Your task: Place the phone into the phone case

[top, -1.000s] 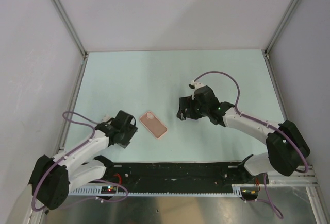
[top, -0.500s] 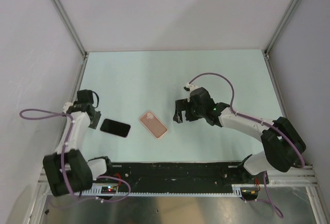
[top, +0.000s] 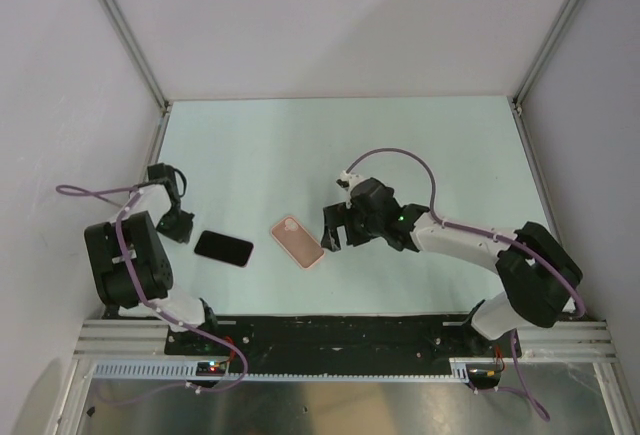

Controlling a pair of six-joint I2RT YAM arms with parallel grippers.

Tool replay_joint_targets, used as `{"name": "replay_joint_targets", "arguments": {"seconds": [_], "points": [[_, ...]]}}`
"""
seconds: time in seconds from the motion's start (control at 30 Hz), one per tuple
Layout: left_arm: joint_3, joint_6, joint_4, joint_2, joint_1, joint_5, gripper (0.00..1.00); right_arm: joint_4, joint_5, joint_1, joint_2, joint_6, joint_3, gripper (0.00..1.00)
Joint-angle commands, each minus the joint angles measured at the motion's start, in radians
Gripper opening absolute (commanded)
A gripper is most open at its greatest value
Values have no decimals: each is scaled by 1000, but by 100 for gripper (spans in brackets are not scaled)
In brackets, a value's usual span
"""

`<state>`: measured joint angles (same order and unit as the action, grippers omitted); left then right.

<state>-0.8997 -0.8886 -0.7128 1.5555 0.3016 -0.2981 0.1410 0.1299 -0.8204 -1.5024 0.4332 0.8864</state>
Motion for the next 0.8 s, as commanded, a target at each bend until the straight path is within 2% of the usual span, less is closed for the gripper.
{"name": "replay_joint_targets", "arguments": {"seconds": [0.0,0.27,0.43,0.6,0.67,0.77], "points": [[-6,27,23,9,-30,15,2,7,-14,-7,-25,67,45,95],[23,-19,36,9,-138,31,0,17,-26,-47,-84,119,45,93],[87,-70,39,-44,-183,34,0,18,-63,-71,-126,178,44,89],[150,-99,48,-106,-230,47,0,-11,-81,-105,-167,235,46,80],[174,-113,52,-126,-253,48,0,-30,-85,-118,-182,252,46,74],[202,-133,59,-152,-281,53,0,-47,-98,-133,-213,276,56,59]]}}
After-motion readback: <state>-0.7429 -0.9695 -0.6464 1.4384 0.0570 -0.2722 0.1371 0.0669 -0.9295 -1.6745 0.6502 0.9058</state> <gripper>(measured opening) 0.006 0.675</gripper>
